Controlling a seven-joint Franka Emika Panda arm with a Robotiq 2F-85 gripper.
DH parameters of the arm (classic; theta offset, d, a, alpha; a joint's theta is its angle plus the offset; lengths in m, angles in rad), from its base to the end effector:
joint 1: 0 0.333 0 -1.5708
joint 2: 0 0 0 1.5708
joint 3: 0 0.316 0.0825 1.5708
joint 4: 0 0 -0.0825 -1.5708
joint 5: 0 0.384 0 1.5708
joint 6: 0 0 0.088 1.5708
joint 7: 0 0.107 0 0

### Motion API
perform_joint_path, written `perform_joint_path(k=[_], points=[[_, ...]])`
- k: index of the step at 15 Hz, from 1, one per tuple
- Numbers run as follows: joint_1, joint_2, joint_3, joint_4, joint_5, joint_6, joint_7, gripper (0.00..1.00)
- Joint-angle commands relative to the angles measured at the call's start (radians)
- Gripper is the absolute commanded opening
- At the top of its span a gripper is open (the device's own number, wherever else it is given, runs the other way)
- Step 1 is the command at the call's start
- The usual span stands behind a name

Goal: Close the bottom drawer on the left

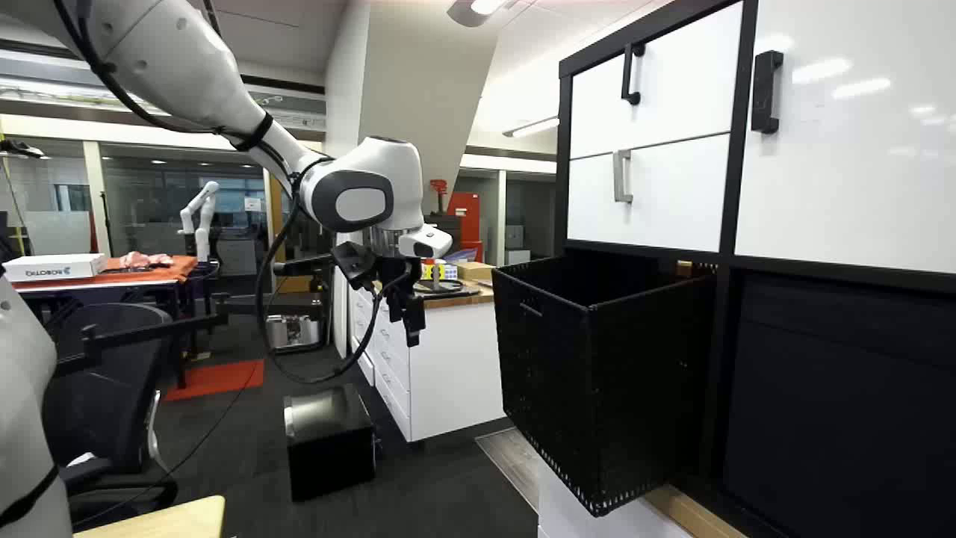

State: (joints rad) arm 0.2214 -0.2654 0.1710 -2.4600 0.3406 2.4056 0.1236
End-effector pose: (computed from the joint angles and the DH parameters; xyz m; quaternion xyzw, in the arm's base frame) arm 0.4290 0.1809 0.4144 -0.9889 -0.0189 -0.0748 0.1272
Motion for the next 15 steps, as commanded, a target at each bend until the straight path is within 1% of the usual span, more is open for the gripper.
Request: perform_joint_path(k=[1, 11, 12, 14, 15], points=[[-0.002, 0.0, 0.001, 0.001, 0.0, -0.002, 0.0, 1.0], [-0.002, 0.0, 0.001, 0.001, 0.0, -0.002, 0.0, 1.0], [-0.005, 0.002, 0.004, 0.001, -0.014, -0.001, 0.006, 1.0], [-0.043, 0.01, 0.033, -0.009, -0.159, 0.024, 0.063, 1.0], [-0.055, 0.016, 0.037, -0.01, -0.223, 0.029, 0.071, 1.0]])
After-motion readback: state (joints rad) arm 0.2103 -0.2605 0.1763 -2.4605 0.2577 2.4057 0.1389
